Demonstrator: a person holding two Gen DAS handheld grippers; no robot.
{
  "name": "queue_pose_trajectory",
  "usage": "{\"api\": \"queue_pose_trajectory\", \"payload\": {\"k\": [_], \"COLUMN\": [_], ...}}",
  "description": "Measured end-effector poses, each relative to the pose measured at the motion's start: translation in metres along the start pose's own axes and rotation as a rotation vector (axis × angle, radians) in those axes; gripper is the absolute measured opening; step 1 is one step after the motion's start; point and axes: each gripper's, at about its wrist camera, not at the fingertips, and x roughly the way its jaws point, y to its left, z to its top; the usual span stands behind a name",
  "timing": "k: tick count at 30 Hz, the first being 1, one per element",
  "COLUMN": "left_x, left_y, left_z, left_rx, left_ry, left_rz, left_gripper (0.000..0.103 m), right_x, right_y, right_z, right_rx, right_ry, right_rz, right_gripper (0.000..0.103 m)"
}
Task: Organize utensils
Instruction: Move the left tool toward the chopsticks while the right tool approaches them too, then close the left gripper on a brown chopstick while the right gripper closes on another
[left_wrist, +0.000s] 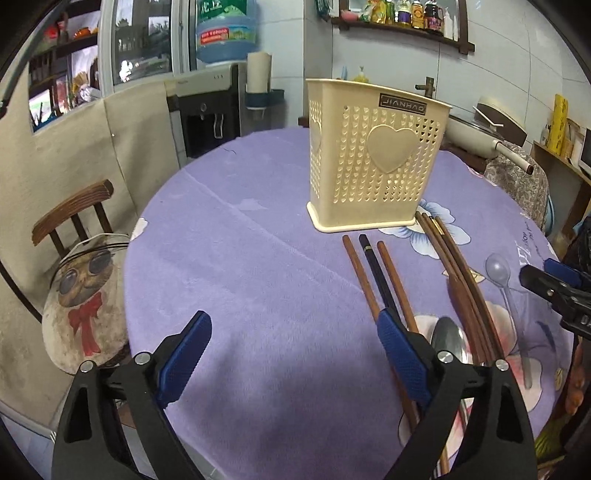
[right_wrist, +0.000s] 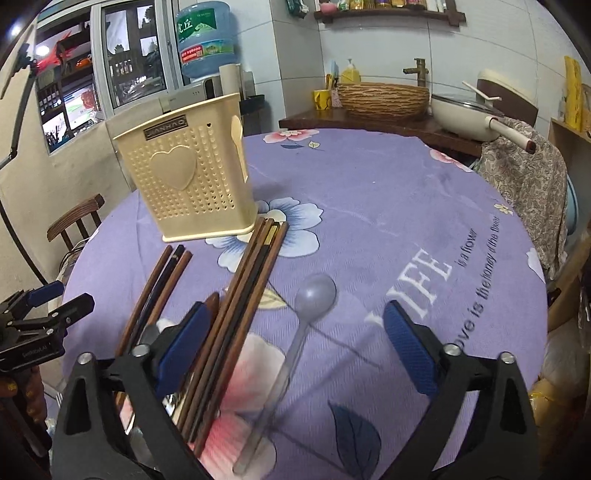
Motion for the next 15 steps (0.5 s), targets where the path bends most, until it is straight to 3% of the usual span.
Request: {"api": "queue_pose_trajectory", "payload": {"k": [11,15], "left_x": [0.034,0.041], "left_y": [-0.007,-0.013], "left_z": [0.031,0.032], "left_rx": [-0.027,-0.019], "left_ry": [0.111,0.128], "left_rz": [-0.069,-0.077], "left_gripper": [0.058,0.056], "right_x": [0.051,0.074], "right_y": [0.012,0.021], "right_z": [0.047,0.054], "right_rx": [0.014,0.000], "right_ry": [0.098,0.161], "right_rz": [0.065,0.055], "right_gripper": [0.042,0.035]}}
